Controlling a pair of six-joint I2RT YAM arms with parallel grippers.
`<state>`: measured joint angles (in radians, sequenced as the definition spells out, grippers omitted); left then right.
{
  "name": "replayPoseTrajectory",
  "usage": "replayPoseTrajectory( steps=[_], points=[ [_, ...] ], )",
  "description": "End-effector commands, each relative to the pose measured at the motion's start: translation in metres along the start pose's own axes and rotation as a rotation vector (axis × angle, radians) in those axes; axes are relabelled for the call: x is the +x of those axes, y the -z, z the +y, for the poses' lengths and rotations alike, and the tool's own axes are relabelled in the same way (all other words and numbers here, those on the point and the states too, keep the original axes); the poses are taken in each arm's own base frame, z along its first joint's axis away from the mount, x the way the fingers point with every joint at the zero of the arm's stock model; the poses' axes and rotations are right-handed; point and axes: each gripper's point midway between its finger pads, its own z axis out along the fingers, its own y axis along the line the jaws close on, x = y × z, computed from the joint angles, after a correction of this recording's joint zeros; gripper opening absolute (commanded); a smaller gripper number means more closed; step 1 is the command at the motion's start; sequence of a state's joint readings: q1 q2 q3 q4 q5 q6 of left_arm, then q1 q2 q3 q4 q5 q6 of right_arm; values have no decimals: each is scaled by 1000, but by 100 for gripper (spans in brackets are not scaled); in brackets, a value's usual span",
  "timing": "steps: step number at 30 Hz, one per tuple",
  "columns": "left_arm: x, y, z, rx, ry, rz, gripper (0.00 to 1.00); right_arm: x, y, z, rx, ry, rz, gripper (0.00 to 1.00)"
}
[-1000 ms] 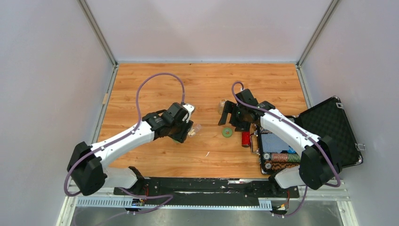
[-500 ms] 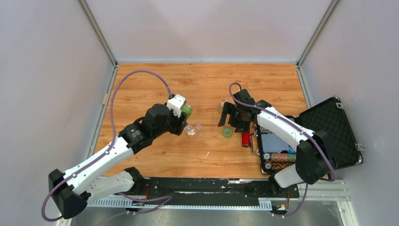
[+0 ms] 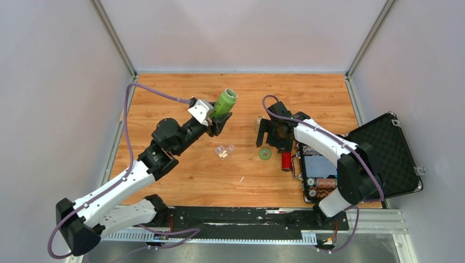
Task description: Sort the pills into containers
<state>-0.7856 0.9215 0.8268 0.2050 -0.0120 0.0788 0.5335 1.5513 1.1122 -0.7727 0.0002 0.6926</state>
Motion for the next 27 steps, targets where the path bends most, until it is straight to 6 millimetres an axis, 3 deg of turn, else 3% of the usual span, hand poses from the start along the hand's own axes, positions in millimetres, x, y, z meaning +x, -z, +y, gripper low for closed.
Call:
replayPoseTrajectory(
  steps=[1, 6, 11, 18, 27],
  points=[
    [-92, -3, -2, 33, -67, -349, 0, -10, -3, -9, 72, 33, -29, 93],
    [-132, 18, 1, 18, -35, -531, 0, -5, -17, -11, 120, 76, -8, 93],
    [-144, 23, -8, 78, 81, -589, 0, -4, -27, -7, 154, 111, -5, 92],
    [-147, 31, -17, 139, 161, -620, 0, 2, -44, -7, 195, 136, 21, 88],
    [-125, 29, -23, 155, 174, -541, 0, 9, -54, -5, 209, 148, 40, 71]
  ],
)
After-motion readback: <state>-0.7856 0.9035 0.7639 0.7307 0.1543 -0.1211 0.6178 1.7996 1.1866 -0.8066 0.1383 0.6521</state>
